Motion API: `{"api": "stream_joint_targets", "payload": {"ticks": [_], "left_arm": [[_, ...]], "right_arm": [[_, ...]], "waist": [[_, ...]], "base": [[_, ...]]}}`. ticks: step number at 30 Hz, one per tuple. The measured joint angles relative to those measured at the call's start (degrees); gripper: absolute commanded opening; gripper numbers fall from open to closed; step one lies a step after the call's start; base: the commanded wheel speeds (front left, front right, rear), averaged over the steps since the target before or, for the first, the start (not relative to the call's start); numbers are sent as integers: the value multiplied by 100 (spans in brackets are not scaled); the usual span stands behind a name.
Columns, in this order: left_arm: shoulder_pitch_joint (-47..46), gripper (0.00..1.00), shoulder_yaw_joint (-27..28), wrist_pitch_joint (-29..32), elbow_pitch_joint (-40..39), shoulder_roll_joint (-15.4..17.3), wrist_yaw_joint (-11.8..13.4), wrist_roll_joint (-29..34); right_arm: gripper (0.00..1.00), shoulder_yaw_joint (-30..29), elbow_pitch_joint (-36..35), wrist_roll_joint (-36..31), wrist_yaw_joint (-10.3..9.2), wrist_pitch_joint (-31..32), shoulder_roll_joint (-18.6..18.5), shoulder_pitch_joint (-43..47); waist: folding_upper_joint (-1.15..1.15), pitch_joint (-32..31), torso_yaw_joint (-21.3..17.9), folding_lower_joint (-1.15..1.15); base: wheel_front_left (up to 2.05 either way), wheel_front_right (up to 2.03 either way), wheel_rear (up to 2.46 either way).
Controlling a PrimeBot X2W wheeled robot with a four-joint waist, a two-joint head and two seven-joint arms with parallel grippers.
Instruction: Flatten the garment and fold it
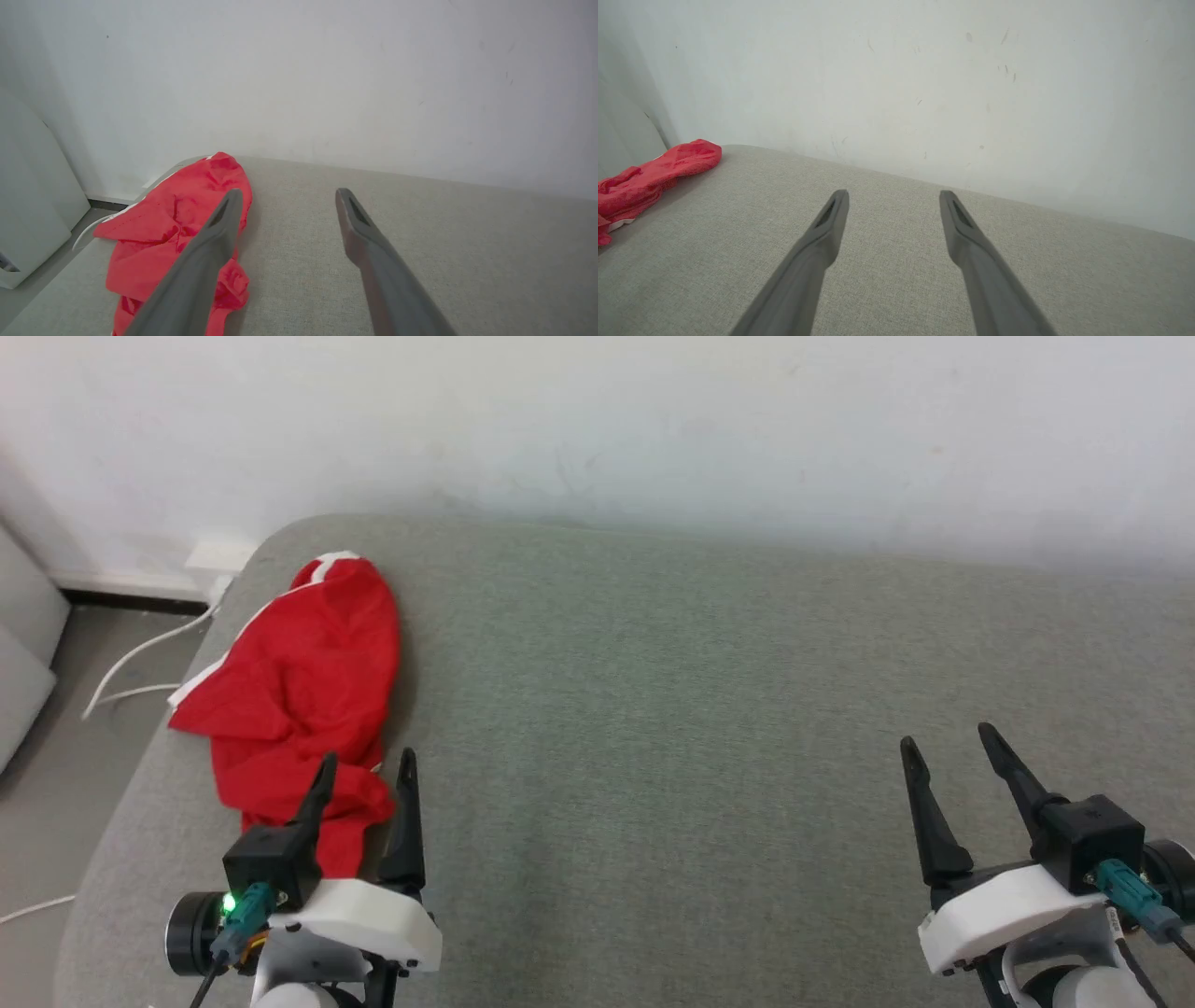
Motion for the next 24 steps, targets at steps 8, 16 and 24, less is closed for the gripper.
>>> {"api": "stream_joint_targets", "payload": {"ticks": [8,16,24], "left_arm": [[-1,100,-12,-101,49,1,11,-175],[-1,100,-76,-193,81,1,87,-335],[-68,100,-176,-286,83,0,171,-482]], "right_arm": [[100,52,-80,-19,0,-1,0,1],[100,74,-158,-26,0,-31,0,24],[100,79,-266,-35,0,-47,1,35]], "waist": [[0,43,392,0],[0,97,703,0],[0,186,935,0]], "base": [[-2,-2,-2],[-11,-11,-11],[-4,-4,-4]]}}
